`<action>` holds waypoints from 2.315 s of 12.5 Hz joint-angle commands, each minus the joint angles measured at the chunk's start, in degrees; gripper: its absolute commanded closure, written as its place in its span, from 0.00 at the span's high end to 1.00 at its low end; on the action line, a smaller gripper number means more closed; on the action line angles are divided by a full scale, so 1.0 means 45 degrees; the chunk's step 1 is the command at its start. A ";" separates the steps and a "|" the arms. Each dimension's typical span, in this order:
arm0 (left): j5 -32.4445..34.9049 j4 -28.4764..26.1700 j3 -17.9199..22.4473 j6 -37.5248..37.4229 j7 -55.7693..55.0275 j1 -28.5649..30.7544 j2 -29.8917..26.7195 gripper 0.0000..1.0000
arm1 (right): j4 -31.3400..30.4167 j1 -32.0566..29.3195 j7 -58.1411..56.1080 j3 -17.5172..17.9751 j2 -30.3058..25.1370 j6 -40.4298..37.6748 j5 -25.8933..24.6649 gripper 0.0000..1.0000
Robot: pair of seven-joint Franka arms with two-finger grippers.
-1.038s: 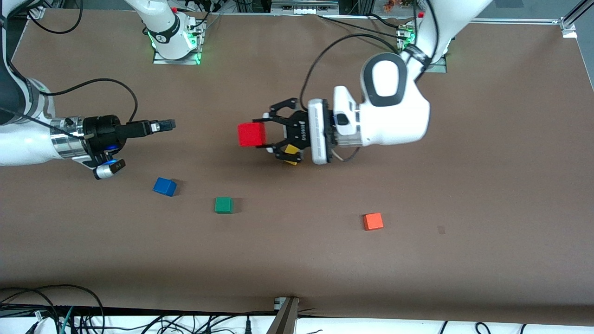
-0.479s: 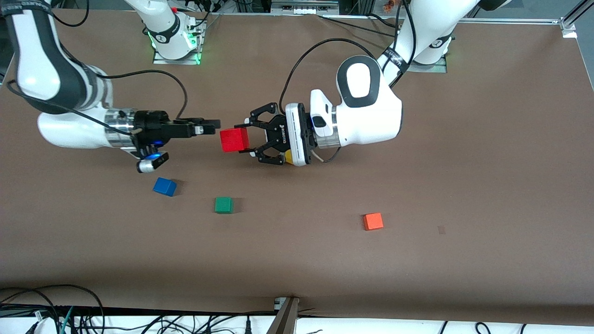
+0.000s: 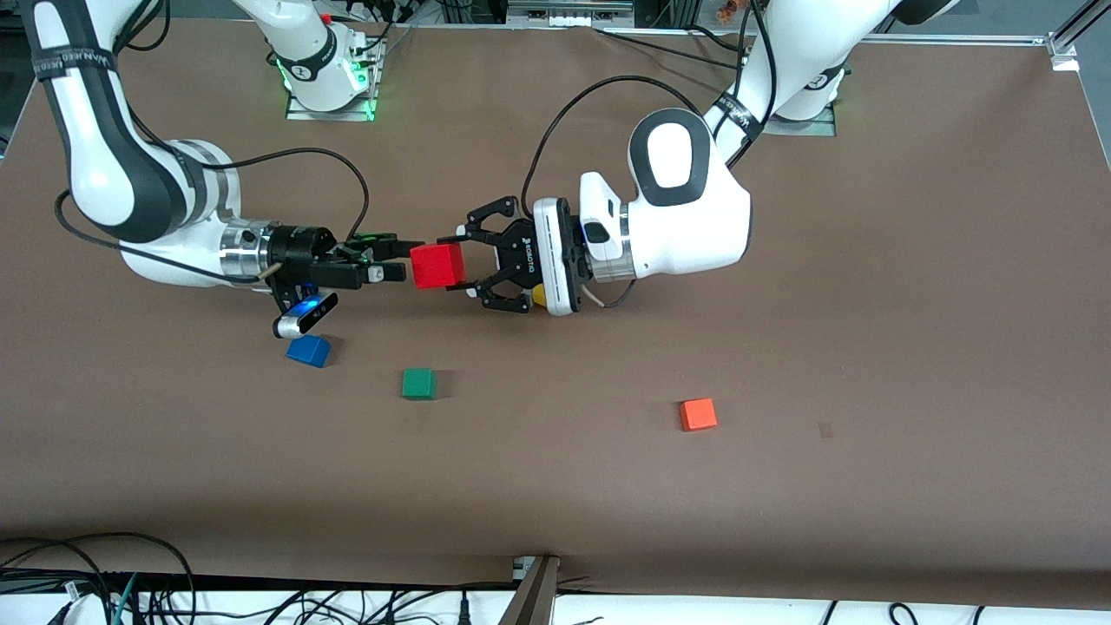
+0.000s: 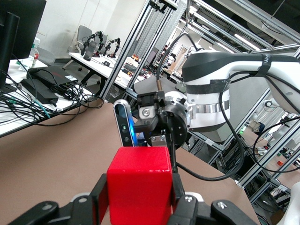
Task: Pass red block to right arm, stack on blue
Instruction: 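Grasp the red cube with the right gripper from the left gripper, then carry the red cube with the right gripper while the left gripper withdraws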
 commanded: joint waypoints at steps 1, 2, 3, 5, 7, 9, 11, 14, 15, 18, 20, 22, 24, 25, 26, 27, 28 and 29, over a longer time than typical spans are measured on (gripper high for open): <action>-0.0318 0.0578 0.0015 0.0129 0.0204 -0.0188 0.0331 0.00 | 0.0036 0.0100 -0.0165 0.0106 0.0103 0.0318 0.0953 1.00; -0.0318 0.0578 0.0015 0.0129 0.0165 -0.0188 0.0331 0.00 | 0.0114 0.0139 -0.0126 0.0106 0.0103 0.0534 0.0954 1.00; -0.0318 0.0578 0.0015 0.0129 0.0165 -0.0188 0.0331 0.00 | 0.0134 0.0256 -0.0126 0.0126 0.0103 0.0536 0.0954 1.00; -0.0318 0.0597 0.0015 0.0129 0.0145 -0.0188 0.0331 0.00 | 0.0329 0.0568 -0.0164 0.0106 0.0103 0.0671 0.0838 0.99; -0.0318 0.0597 0.0015 0.0129 0.0145 -0.0188 0.0331 0.00 | 0.0486 0.0861 -0.0223 0.0106 0.0103 0.1236 0.0391 0.90; -0.0318 0.0598 0.0015 0.0129 0.0145 -0.0188 0.0331 0.00 | 0.0759 0.0882 -0.0458 0.0106 0.0103 0.1297 -0.0119 0.21; -0.0318 0.0598 0.0015 0.0148 0.0087 -0.0188 0.0311 0.00 | 0.0760 0.0843 -0.0458 0.0087 0.0103 0.1239 -0.0140 0.00; -0.0260 0.0578 0.0035 0.0168 0.0028 -0.0149 0.0234 0.29 | 0.0779 0.0804 -0.0477 0.0009 0.0083 0.1258 -0.0140 0.00; -0.0259 0.0578 0.0035 0.0168 0.0047 -0.0091 0.0214 0.99 | 0.0857 0.0804 -0.0477 -0.0011 0.0083 0.1258 -0.0159 0.00; -0.0142 0.0559 0.0248 0.0148 0.0008 0.0066 -0.0020 1.00 | 0.0974 0.0804 -0.0458 -0.0011 0.0044 0.1278 -0.0781 0.00; -0.0084 0.0365 0.0717 0.0110 0.0067 0.0222 -0.0448 1.00 | 0.1285 0.0804 -0.0361 -0.0147 0.0005 0.1297 -0.2220 0.00; 0.0965 -0.0005 0.0699 -0.0259 0.0048 0.0902 -0.0917 1.00 | 0.1676 0.0804 -0.0282 -0.0187 0.0005 0.1297 -0.4464 0.00; 0.2215 -0.0339 0.0699 -0.2977 -0.0302 0.2420 -0.1231 1.00 | 0.1795 0.0823 -0.0398 -0.0187 -0.0034 0.1549 -0.6671 0.00; 0.3053 -0.0340 0.0718 -0.5007 -0.0323 0.3435 -0.1290 1.00 | 0.1795 0.0823 -0.0438 -0.0187 -0.0073 0.1822 -0.7881 0.00; 0.4221 -0.0262 0.0680 -0.6748 -0.0324 0.4528 -0.1290 1.00 | 0.1814 0.0843 -0.0516 -0.0167 -0.0073 0.2366 -0.9092 0.00; 0.5451 -0.0165 0.0679 -0.8332 -0.0304 0.5448 -0.1310 1.00 | 0.1834 0.0882 -0.0806 -0.0148 -0.0073 0.2990 -1.0187 0.00; 0.6643 -0.0106 0.0679 -0.9392 -0.0323 0.6250 -0.1348 1.00 | 0.1795 0.0921 -0.1370 -0.0148 -0.0054 0.3557 -1.1435 0.00; 0.7757 -0.0086 0.0699 -1.0137 -0.0324 0.6934 -0.1658 1.00 | 0.1776 0.0921 -0.2072 -0.0148 -0.0015 0.4085 -1.2743 0.00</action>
